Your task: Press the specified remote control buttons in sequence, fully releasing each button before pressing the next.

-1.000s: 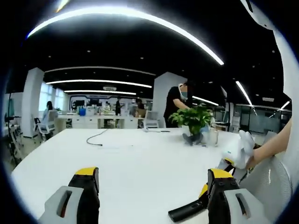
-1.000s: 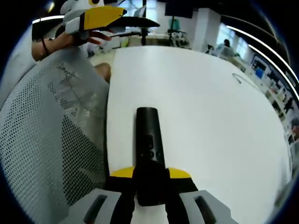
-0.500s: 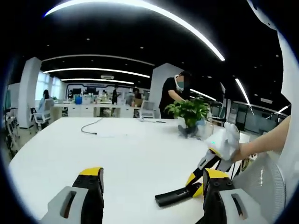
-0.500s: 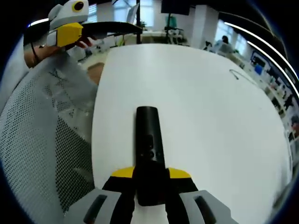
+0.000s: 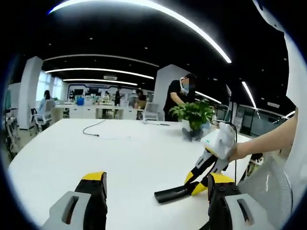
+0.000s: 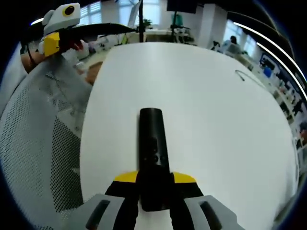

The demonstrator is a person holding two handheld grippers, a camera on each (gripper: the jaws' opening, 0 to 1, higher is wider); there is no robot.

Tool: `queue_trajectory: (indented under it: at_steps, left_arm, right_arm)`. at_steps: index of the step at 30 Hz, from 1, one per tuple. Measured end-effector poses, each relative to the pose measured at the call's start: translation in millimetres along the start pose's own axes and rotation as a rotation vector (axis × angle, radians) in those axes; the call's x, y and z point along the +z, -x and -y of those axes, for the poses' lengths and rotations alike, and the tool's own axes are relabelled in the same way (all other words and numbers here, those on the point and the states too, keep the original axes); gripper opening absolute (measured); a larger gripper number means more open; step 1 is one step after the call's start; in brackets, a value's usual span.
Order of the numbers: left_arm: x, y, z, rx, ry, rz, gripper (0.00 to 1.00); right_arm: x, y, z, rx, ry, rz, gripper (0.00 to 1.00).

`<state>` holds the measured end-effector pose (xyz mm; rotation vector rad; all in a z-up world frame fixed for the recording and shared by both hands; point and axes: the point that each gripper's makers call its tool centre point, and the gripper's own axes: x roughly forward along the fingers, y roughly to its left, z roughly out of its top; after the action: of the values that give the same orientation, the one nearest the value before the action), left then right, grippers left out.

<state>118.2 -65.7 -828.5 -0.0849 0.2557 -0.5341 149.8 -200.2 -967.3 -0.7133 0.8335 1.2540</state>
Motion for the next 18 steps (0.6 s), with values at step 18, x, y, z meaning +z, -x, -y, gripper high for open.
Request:
queue_trajectory:
  at_steps: [18]
  left_arm:
    - [-5.4, 2.9, 0.3, 0.005, 0.001, -0.013, 0.90]
  right_arm:
    - [0.5, -2.4, 31.0, 0.019, 0.029, -0.033, 0.21]
